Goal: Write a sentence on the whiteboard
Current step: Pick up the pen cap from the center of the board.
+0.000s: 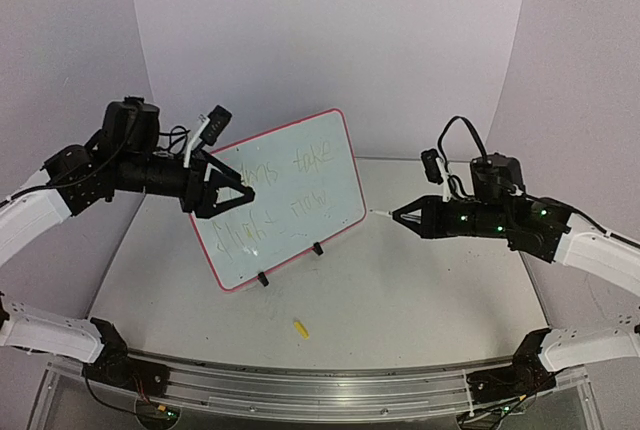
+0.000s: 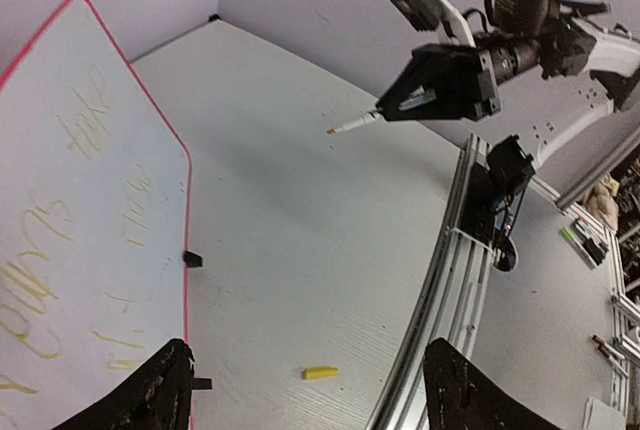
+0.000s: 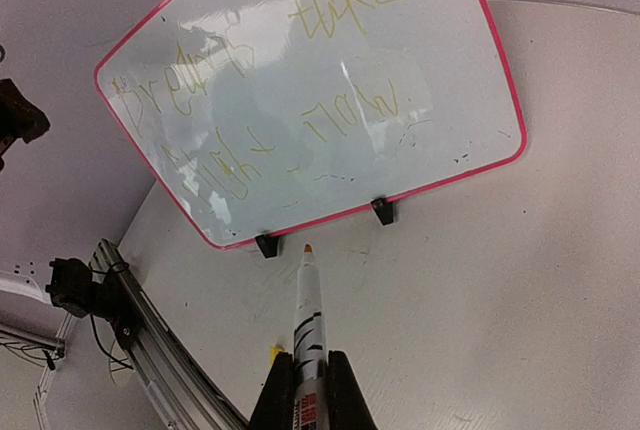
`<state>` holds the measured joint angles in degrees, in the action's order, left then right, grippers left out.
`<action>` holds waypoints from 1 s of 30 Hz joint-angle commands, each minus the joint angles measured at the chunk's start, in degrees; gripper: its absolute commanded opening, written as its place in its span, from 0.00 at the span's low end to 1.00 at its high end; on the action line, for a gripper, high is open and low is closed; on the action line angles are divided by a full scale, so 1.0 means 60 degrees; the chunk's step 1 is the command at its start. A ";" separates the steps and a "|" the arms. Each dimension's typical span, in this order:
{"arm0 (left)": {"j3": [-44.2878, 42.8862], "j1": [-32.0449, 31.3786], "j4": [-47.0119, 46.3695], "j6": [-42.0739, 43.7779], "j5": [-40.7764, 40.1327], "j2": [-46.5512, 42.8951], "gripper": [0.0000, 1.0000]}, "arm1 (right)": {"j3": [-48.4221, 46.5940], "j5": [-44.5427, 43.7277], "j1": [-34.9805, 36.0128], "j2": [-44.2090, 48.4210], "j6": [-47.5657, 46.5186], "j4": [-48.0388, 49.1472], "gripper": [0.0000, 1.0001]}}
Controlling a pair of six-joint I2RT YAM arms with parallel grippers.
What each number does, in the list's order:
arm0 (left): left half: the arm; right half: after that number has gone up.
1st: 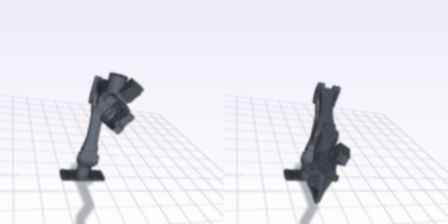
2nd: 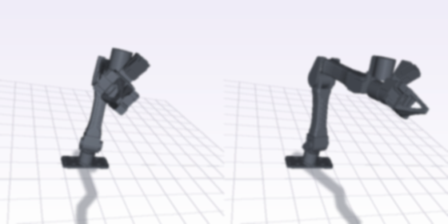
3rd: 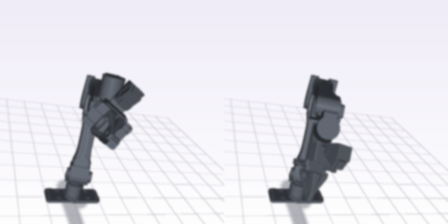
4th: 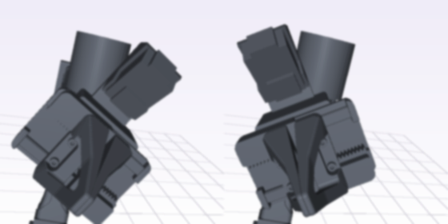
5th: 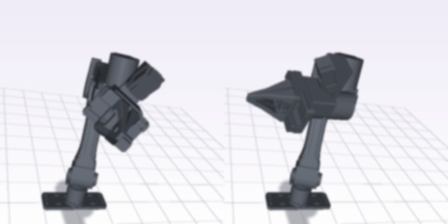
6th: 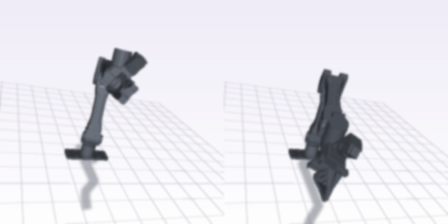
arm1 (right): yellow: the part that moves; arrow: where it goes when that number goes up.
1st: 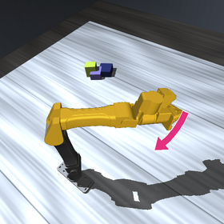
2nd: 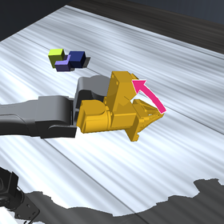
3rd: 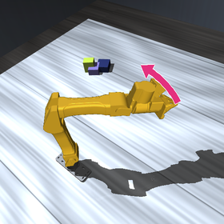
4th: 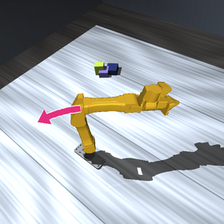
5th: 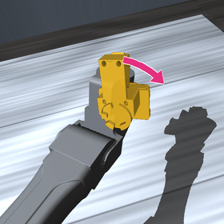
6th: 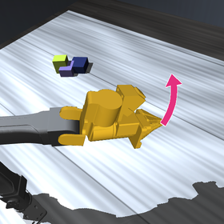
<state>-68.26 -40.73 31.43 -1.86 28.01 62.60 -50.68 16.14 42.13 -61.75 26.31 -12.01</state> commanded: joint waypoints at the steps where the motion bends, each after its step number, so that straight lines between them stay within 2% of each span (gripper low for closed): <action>1: 0.0863 -0.1494 -0.0175 0.0730 -0.0248 0.0888 0.79 | 0.0041 0.0842 -0.0015 -0.0097 0.0302 -0.0470 0.00; 5: 0.1525 -0.2336 -0.1090 0.0488 -0.0032 0.2027 0.77 | 0.0325 0.0722 -0.0022 0.0296 0.0454 -0.0720 0.00; 9: 0.2002 -0.2563 -0.2224 0.0001 0.0103 0.3021 0.77 | 0.0460 0.0551 -0.0017 0.0661 0.0507 -0.0994 0.00; 18: 0.1920 -0.2924 -0.2304 0.0855 -0.0354 0.5328 0.73 | 0.0465 0.0493 -0.0020 0.0600 0.0413 -0.1091 0.00; 23: 0.2010 -0.2996 -0.2218 0.1573 -0.0779 0.5881 0.69 | 0.0514 0.0425 -0.0015 0.0677 0.0435 -0.1089 0.00; 30: 0.2093 -0.3033 -0.2749 0.1697 -0.0783 0.6191 0.63 | 0.0705 0.0287 -0.0020 0.0903 0.0531 -0.1089 0.00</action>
<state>-55.71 -58.61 18.63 6.48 23.69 98.75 -46.94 18.95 42.13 -57.61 28.88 -18.56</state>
